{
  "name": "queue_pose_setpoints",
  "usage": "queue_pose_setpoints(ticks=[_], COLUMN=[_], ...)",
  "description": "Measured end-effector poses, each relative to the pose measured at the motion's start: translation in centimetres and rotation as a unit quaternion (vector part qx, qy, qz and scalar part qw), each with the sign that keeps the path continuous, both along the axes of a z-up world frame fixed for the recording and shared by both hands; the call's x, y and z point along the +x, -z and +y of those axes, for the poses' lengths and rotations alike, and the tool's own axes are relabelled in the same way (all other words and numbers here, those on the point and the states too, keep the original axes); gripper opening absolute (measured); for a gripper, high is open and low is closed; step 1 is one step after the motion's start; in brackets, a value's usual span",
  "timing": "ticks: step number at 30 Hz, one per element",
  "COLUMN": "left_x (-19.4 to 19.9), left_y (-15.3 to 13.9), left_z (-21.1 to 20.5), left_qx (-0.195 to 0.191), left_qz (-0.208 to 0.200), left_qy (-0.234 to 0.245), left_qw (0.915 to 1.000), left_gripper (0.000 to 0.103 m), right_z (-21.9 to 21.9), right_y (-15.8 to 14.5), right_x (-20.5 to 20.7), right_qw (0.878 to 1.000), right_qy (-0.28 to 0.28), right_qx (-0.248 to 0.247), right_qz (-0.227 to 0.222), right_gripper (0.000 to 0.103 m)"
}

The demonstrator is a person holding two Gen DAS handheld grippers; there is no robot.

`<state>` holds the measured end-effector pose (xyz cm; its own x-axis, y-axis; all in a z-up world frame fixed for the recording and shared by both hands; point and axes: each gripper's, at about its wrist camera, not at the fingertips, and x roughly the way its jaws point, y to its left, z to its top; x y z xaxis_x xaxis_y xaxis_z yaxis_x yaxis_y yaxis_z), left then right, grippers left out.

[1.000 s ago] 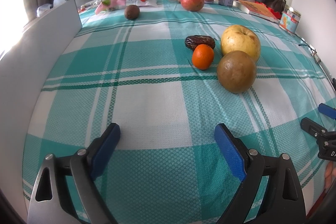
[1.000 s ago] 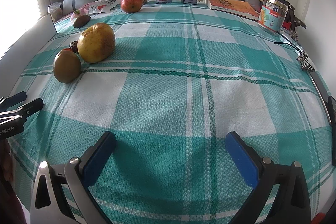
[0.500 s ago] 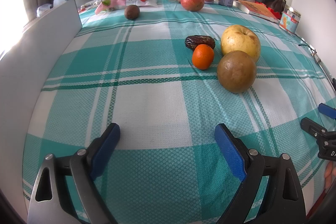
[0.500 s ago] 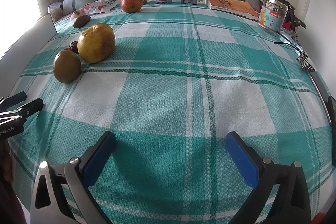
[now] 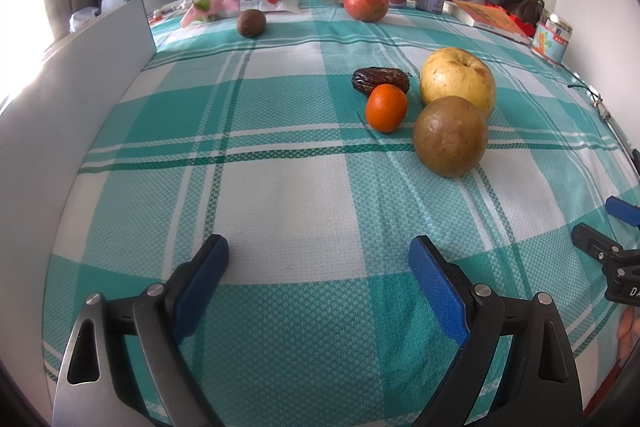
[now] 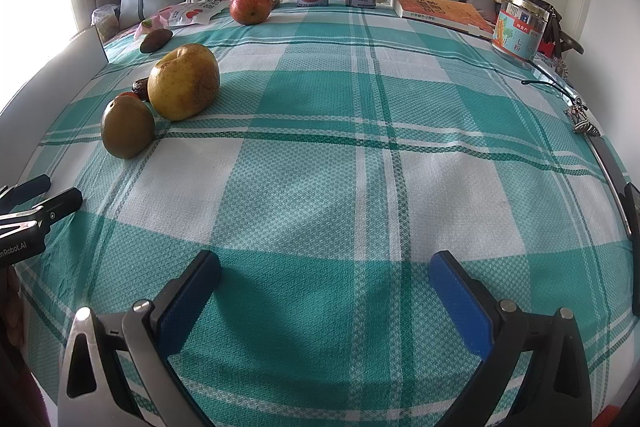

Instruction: Organize fruits

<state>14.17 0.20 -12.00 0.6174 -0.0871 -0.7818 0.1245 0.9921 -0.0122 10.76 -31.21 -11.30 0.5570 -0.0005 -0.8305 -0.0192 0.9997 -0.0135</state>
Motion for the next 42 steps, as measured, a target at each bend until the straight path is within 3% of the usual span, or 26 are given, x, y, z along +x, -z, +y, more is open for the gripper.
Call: queue_pose_setpoints(ticks=[34, 38, 40, 42], left_x=[0.0, 0.2, 0.7, 1.2], left_y=[0.1, -0.2, -1.0, -2.0], left_z=[0.0, -0.3, -1.2, -2.3], left_qx=[-0.001, -0.002, -0.036, -0.063], left_qz=[-0.001, 0.020, 0.043, 0.041], left_qy=[0.001, 0.009, 0.024, 0.033], left_qw=[1.0000, 0.9998, 0.9981, 0.9966], left_gripper=[0.094, 0.094, 0.094, 0.094], right_z=[0.0, 0.0, 0.0, 0.0], right_y=[0.0, 0.0, 0.0, 0.0], right_x=[0.0, 0.0, 0.0, 0.0], right_qw=[1.000, 1.000, 1.000, 1.000], right_qy=[0.000, 0.000, 0.000, 0.000], right_qx=[0.000, 0.000, 0.000, 0.000], right_qz=[0.000, 0.000, 0.000, 0.000], right_gripper=[0.103, 0.103, 0.103, 0.103])
